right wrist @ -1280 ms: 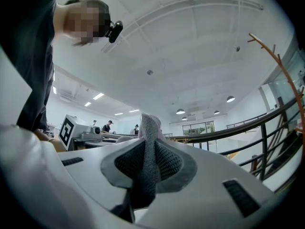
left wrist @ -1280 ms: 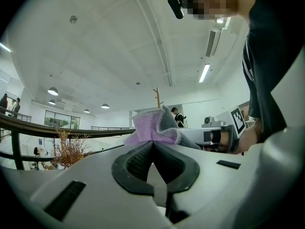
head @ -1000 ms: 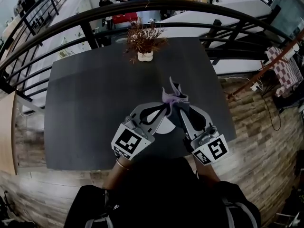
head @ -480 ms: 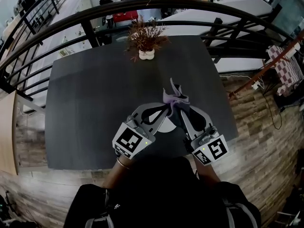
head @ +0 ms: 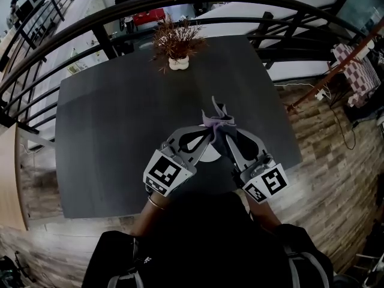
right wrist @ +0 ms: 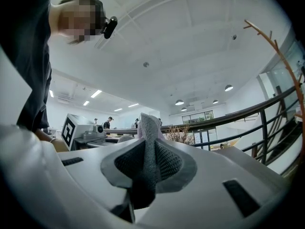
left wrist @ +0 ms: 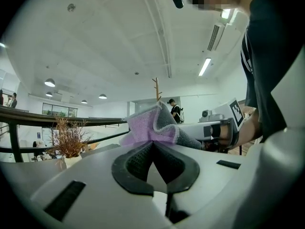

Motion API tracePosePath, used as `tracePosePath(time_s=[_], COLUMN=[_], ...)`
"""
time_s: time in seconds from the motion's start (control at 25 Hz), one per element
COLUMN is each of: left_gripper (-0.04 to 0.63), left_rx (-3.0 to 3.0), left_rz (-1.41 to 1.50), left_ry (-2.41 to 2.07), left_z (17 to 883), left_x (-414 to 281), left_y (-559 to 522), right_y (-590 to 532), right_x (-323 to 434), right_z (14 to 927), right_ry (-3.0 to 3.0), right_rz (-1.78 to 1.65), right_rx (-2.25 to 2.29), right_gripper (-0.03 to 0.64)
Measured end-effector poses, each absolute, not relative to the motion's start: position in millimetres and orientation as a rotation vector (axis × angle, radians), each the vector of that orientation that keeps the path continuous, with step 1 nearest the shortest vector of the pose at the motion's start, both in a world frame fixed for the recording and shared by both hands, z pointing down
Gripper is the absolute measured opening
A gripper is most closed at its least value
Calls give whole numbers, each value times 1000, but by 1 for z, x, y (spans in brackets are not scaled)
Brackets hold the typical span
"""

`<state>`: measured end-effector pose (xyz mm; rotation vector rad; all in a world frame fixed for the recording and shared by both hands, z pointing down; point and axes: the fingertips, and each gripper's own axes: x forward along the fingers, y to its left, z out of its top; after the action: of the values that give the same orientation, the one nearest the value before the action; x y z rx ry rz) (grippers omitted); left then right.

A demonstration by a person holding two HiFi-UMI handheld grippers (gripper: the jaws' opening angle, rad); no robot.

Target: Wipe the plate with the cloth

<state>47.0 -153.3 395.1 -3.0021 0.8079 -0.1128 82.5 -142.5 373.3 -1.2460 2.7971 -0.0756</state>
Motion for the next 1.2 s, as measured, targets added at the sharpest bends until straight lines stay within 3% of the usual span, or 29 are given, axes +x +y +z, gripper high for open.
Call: tracePosePath(time_s=[1.2], left_gripper=[3], left_rx=[-3135], left_rz=[-285], left_ry=[910], left_z=[513], left_x=[36], left_y=[-163], right_y=[-162], right_x=[89], right_z=[461], right_ry=[2943], right_rz=[-293], right_rx=[-1324], right_gripper=[60])
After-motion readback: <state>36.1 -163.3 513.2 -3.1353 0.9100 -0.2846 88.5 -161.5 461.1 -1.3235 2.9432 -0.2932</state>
